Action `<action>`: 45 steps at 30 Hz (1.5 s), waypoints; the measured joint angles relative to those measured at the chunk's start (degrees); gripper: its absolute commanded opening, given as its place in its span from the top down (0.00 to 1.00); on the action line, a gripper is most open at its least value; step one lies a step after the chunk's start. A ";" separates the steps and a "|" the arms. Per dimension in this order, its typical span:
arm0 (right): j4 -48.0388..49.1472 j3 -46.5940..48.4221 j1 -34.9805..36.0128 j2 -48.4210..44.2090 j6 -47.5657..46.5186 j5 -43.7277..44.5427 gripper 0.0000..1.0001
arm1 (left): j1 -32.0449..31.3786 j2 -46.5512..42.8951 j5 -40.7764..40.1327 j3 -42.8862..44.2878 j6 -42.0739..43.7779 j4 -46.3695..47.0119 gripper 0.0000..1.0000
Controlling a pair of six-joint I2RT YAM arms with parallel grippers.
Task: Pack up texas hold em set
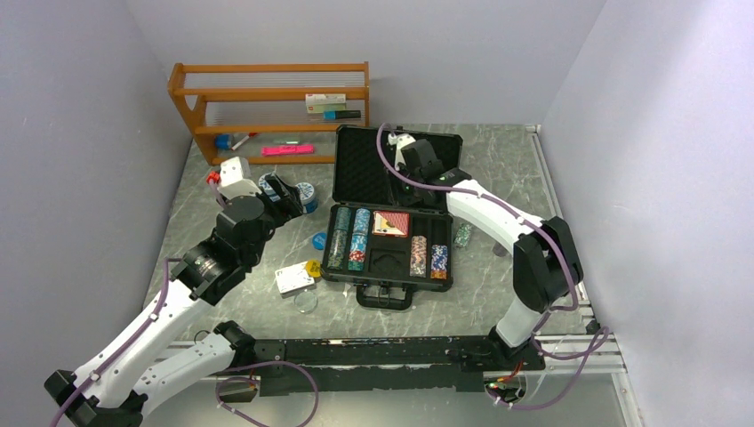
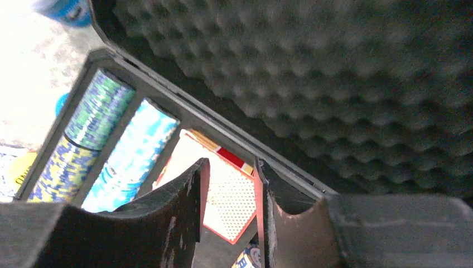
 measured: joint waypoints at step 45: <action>-7.13 -4.92 8.57 2.64 6.71 3.13 0.63 | 0.00 1.97 -1.22 -3.19 -6.34 -7.19 0.13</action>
